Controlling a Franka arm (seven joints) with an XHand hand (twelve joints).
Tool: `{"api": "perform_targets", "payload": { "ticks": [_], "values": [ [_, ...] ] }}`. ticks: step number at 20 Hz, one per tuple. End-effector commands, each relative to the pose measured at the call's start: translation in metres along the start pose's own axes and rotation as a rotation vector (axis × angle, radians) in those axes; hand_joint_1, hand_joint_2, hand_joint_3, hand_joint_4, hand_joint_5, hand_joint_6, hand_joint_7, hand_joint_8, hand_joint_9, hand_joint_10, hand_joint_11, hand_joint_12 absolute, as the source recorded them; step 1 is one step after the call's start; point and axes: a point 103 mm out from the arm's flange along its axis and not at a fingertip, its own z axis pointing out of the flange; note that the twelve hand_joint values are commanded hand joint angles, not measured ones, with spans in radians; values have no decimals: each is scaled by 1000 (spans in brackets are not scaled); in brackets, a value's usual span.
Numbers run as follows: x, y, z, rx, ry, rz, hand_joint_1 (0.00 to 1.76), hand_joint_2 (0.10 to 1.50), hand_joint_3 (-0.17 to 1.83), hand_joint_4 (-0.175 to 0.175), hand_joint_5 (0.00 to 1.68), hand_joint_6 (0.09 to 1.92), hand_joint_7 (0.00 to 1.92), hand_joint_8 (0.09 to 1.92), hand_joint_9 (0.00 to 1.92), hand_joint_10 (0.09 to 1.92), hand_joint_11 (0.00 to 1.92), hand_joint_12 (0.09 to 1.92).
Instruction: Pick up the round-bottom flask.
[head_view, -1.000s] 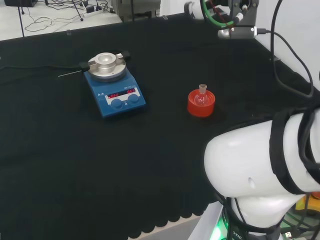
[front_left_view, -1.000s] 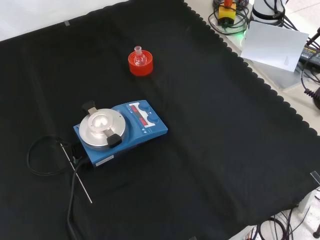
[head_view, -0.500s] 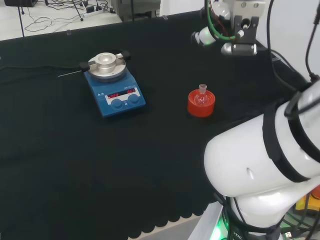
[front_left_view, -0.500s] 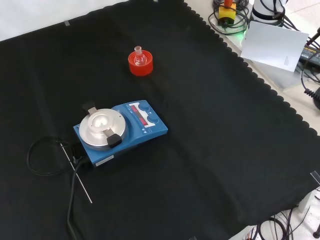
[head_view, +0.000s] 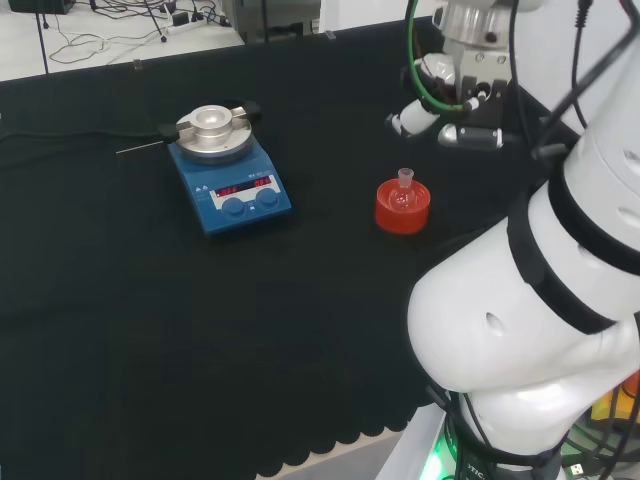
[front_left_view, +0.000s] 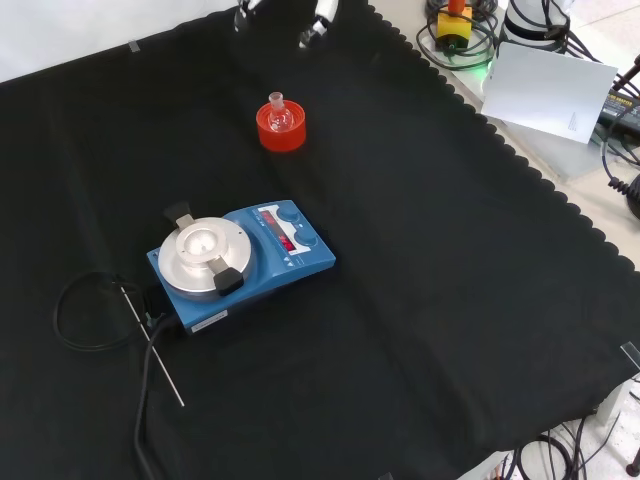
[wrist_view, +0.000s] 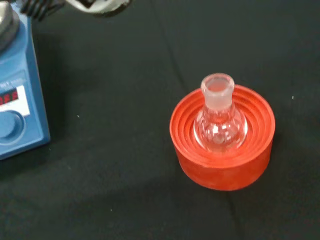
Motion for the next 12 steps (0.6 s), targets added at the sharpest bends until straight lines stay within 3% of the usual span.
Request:
{"api": "perform_targets", "payload": {
  "ticks": [1, 5, 7, 12],
  "values": [
    [-3, 24, 30, 2, 4, 14, 842, 712, 579, -24, 509, 102, 149, 638, 306, 709, 43, 1425],
    [-4, 35, 42, 8, -5, 22, 864, 695, 593, -29, 643, 164, 152, 639, 315, 707, 47, 1429],
    [-6, 38, 47, 7, -12, 27, 873, 678, 624, -33, 699, 278, 154, 635, 323, 695, 50, 1429],
    [-16, 45, 61, -4, -15, 45, 895, 662, 653, -41, 672, 574, 153, 639, 326, 693, 54, 1432]
  ]
}}
